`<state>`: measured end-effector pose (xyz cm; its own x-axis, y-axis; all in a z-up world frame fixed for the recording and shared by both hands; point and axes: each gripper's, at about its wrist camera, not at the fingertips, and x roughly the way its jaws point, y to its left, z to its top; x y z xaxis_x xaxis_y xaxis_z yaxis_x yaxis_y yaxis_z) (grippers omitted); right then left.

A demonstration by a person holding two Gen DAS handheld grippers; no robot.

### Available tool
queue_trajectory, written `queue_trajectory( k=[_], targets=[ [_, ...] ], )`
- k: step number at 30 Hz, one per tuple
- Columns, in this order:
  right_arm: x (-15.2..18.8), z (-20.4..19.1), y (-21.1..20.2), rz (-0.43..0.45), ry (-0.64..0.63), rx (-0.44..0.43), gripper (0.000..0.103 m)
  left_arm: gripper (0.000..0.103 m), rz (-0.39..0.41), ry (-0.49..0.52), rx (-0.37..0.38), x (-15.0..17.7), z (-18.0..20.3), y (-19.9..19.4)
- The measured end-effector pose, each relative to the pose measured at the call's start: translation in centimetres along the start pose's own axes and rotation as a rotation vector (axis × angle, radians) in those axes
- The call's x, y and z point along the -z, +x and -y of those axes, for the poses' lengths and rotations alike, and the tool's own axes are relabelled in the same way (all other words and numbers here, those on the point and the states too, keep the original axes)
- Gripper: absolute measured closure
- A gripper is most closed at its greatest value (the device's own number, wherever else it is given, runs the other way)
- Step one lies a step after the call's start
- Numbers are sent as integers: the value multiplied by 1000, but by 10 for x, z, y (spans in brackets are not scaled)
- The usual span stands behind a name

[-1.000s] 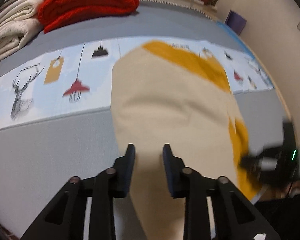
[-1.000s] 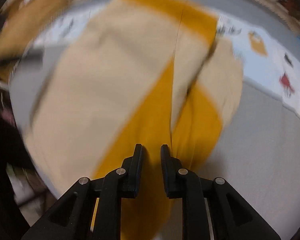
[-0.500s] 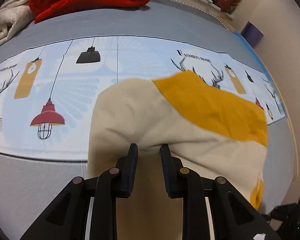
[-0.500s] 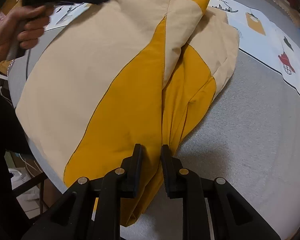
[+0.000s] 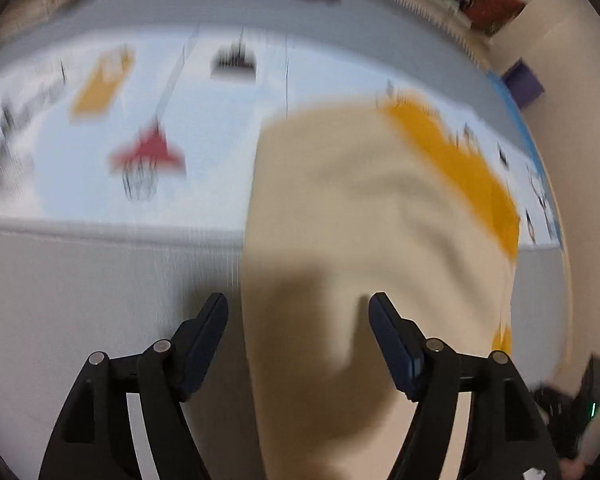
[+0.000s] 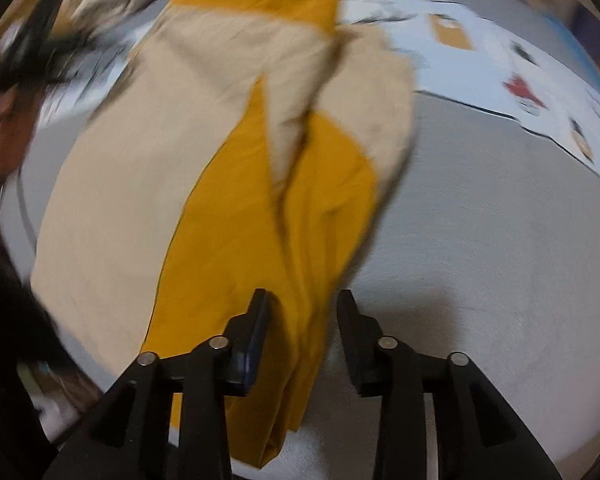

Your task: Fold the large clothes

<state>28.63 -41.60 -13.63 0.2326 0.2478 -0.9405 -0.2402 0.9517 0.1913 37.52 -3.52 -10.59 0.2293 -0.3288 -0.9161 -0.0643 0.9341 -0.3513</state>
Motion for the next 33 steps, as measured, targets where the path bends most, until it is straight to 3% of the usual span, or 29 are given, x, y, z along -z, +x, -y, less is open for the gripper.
queue_trajectory(
  k=[3, 8, 14, 16, 18, 21, 28, 33],
  targets=[
    [-3, 24, 3, 3, 146, -47, 47, 33, -52, -48, 50, 14, -15, 14],
    [-6, 49, 38, -100, 322, -194, 45, 33, -47, -99, 154, 21, -19, 25],
    [-15, 58, 49, -110, 341, -246, 43, 37, -21, -66, 163, 20, -13, 29],
    [-27, 52, 51, -100, 324, -239, 49, 43, -7, -42, 147, 18, -5, 26],
    [-28, 44, 55, -95, 297, -240, 69, 48, 12, -8, 123, 16, 0, 20],
    [-36, 28, 51, -75, 259, -244, 80, 54, 48, 7, 115, 11, -3, 7],
    [-63, -15, 49, -7, 196, -303, 82, 59, 120, -55, 21, -9, -62, -28],
    [-64, -31, 50, -26, 182, -226, 76, 58, 191, -100, -43, -8, -103, -64]
  ],
)
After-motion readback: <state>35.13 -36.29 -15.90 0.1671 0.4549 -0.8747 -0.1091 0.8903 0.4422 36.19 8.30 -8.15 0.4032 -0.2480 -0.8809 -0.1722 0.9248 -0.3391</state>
